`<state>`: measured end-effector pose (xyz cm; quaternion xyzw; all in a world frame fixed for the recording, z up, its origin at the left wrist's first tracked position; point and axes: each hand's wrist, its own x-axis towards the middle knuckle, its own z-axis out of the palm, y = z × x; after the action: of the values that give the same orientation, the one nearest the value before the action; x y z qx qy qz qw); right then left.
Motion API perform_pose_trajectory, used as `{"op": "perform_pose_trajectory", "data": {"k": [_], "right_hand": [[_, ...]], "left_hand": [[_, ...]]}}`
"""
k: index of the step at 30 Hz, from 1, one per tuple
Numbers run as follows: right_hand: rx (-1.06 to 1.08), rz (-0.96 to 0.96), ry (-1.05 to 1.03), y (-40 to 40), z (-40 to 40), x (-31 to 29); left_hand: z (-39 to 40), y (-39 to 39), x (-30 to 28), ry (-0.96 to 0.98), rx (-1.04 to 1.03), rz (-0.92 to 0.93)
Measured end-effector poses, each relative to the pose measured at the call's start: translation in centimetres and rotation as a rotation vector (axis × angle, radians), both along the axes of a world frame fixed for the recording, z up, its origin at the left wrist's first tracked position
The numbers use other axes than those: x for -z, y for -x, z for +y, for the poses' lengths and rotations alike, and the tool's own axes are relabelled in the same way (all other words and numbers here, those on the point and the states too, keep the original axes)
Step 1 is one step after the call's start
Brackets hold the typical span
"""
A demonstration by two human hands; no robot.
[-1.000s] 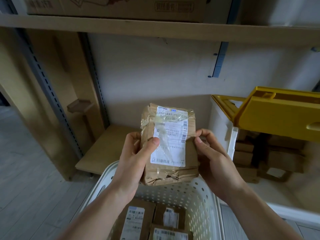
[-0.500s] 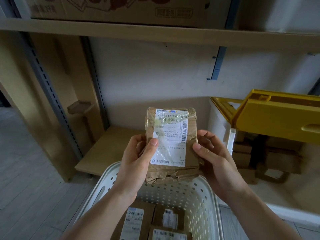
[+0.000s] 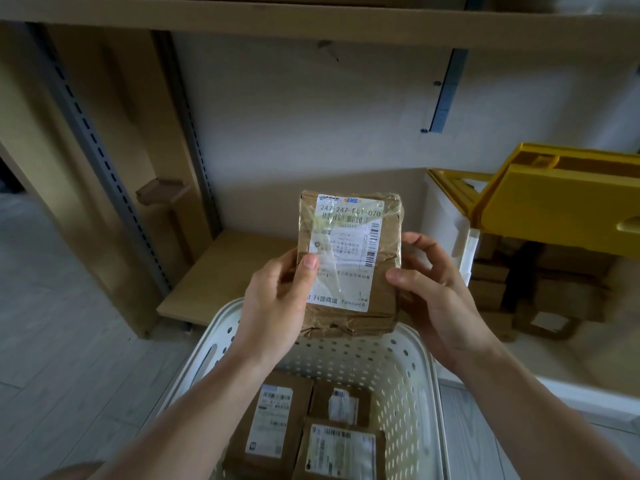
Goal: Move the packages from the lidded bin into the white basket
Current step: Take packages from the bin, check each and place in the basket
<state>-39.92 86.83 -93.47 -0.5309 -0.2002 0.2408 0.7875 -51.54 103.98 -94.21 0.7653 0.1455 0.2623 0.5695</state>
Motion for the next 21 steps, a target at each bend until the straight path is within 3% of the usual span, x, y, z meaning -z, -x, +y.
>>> {"op": "perform_pose_trajectory", "data": {"k": [9, 15, 21], "right_hand": [[0.008, -0.029, 0.052, 0.0, 0.3, 0.1], [-0.009, -0.011, 0.039, 0.3, 0.7, 0.1], [-0.086, -0.051, 0.05, 0.7, 0.5, 0.4]], "left_hand": [[0.6, 0.9, 1.0, -0.103, -0.035, 0.038], [0.1, 1.6, 1.5, 0.06, -0.018, 0.037], [0.2, 2.1, 0.8, 0.083, -0.013, 0.043]]}}
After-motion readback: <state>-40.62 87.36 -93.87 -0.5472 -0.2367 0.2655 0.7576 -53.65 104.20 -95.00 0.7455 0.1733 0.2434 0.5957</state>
